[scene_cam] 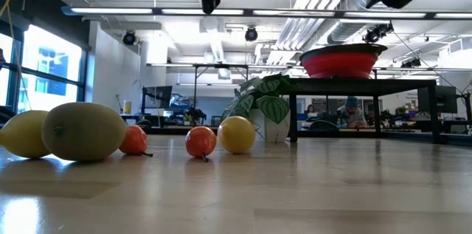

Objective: Pick & Place Fruit
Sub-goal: Put the pomegranate into the red colander

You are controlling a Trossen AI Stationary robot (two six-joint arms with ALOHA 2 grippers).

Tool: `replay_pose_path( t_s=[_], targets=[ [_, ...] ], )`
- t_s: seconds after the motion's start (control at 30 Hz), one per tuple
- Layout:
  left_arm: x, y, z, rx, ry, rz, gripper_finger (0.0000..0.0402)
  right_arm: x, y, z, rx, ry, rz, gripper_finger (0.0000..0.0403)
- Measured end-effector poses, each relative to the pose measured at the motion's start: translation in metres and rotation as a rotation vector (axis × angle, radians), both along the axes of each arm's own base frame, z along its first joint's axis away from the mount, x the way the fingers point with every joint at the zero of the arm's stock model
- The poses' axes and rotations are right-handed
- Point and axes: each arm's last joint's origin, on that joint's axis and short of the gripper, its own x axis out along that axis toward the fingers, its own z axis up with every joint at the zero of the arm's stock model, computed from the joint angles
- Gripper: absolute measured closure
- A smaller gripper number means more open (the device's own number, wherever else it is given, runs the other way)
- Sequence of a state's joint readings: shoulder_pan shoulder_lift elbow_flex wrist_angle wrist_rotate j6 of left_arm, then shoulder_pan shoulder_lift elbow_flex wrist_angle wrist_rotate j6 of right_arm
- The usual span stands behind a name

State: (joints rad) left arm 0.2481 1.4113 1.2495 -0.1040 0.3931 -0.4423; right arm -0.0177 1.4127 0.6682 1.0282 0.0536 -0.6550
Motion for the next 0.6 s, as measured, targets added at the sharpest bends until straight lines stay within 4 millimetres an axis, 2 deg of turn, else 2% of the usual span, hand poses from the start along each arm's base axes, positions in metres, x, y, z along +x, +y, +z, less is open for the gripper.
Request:
replay_pose_path(
  t_s=[0.27, 0.6],
  targets=[
    [0.0001, 0.0001, -0.0002, 0.0, 0.001, 0.001, 0.0195, 0.0094, -0.0001, 0.0032, -0.004, 0.049, 0.002, 0.003],
    [0.0003, 0.0001, 0.0004, 0.002, -0.006, 0.002, 0.0195, 0.0097, -0.0057, 0.0019, 0.004, 0.065, -0.017, 0.003]
  ],
)
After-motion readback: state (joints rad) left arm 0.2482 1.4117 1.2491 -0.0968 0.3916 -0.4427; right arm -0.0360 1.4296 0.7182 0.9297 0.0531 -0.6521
